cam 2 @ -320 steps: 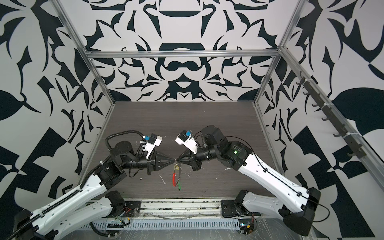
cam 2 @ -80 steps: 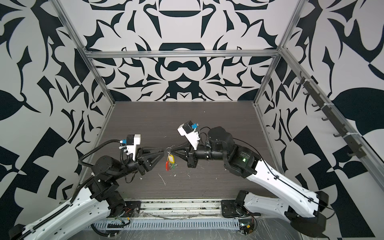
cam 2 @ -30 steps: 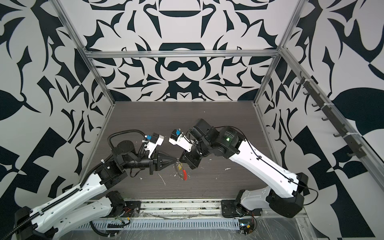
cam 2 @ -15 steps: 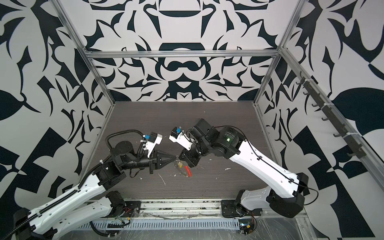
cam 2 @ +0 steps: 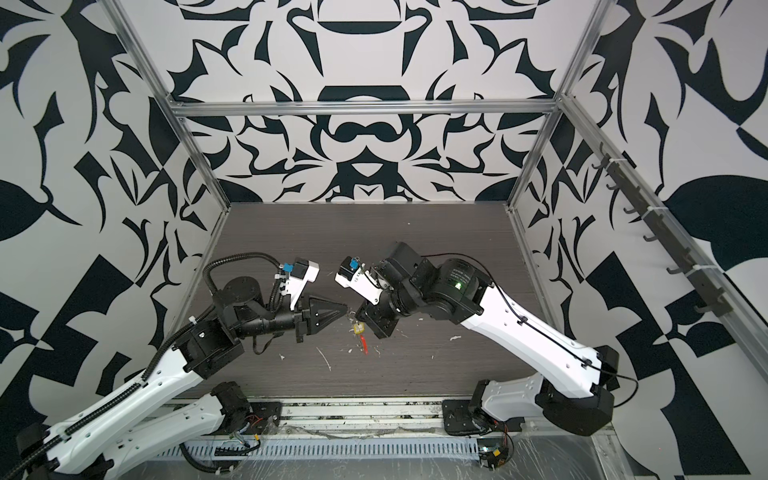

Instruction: Remove the keys from the keyring

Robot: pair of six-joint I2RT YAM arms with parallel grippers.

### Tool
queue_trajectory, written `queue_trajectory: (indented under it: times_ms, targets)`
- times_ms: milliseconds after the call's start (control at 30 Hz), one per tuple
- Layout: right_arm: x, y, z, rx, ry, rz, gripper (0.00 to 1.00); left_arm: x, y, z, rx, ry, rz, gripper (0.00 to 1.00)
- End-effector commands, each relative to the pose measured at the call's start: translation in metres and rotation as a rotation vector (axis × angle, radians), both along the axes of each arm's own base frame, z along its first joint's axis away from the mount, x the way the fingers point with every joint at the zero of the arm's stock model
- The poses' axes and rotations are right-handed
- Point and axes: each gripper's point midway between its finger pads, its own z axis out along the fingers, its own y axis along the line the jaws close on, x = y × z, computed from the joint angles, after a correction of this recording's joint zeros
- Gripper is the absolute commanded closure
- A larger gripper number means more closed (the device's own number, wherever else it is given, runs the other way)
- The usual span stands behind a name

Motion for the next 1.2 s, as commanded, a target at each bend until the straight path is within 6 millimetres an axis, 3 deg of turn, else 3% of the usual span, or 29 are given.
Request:
queue_trajectory:
  times_ms: [0,300,767,1000,1167]
  targets:
    - [0.0,0.0,0.014,0.023,-0.046,0.012,1.0,-0.006,0.0,-0.001,0.047,0.02,-0.036,0.84]
    - [-0.001,0.003,0.013,0.022,-0.053,0.026,1.0,-0.02,-0.004,-0.001,0.032,0.063,-0.126,0.78]
    - [-0.001,0.006,0.015,0.04,-0.06,0.023,1.0,-0.017,-0.009,-0.006,0.043,0.08,-0.132,0.89]
    - [-0.001,0.011,0.015,0.063,-0.053,0.02,1.0,-0.015,-0.009,-0.004,0.031,0.069,-0.12,1.0]
    - [0.002,0.013,0.021,0.096,-0.072,-0.005,1.0,-0.006,-0.004,-0.002,0.026,0.037,-0.047,1.0]
